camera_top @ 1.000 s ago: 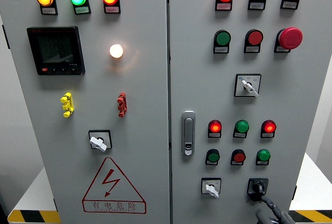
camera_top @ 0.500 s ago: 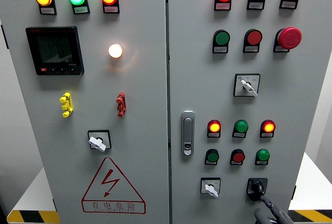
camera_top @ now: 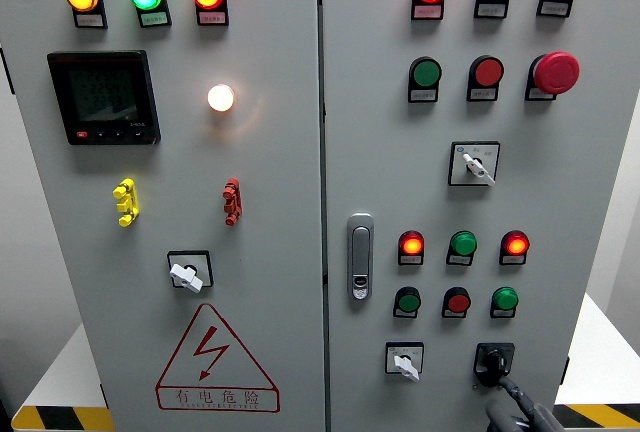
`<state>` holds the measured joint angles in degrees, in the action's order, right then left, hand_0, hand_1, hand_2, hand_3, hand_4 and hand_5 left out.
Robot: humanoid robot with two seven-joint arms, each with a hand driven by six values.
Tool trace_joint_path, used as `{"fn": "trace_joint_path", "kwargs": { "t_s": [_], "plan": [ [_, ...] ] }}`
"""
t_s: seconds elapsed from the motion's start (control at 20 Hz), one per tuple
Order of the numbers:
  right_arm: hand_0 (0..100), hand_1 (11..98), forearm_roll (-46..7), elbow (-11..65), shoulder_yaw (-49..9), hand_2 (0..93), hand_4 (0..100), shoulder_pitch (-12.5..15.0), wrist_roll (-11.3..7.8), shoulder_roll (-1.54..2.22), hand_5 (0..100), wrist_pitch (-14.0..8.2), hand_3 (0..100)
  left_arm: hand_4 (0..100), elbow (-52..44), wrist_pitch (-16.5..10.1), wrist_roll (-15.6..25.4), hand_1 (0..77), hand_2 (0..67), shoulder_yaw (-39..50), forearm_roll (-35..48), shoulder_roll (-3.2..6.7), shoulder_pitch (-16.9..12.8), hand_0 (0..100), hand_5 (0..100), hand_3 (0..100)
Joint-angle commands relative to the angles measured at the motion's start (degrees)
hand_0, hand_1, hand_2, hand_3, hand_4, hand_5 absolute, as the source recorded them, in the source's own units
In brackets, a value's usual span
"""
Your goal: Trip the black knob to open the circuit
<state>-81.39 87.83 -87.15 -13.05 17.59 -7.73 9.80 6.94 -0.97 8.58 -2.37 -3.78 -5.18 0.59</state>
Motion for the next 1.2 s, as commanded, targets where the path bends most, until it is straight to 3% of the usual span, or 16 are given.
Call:
{"fn": "trace_joint_path", "kwargs": {
  "t_s": [0.0,0.1,0.65,1.0,1.15],
  "plan": [
    [83,41.8,0.0,0.2,0.3,1.8,98,0.0,0.17,-0.09,100,0.0,90,7,0.0,0.0,0.0,3.2,12.9,0.0,0.0,0.00,-0.1,0,2,21],
    [83,41.8,0.0,0.3,0.3,1.8,98,0.0,0.17,-0.45,100,0.0,90,7,0.0,0.0,0.0,3.2,12.9,0.0,0.0,0.00,0.0,0,2,21],
    [83,41.9,0.0,0.4,0.7,2.0,99,0.0,0.61,-0.71,100,0.0,91,7,0.0,0.0,0.0,3.3,12.9,0.0,0.0,0.00,0.0,0,2,21],
    [84,41.7,-0.1,0.3,0.6,2.0,99,0.0,0.52,0.08,100,0.0,91,7,0.0,0.0,0.0,3.3,12.9,0.0,0.0,0.00,0.0,0,2,21],
    [84,41.7,-0.1,0.2,0.5,2.0,99,0.2,0.52,0.87,100,0.0,91,7,0.0,0.0,0.0,3.3,12.9,0.0,0.0,0.00,0.0,0,2,21]
  ]
}}
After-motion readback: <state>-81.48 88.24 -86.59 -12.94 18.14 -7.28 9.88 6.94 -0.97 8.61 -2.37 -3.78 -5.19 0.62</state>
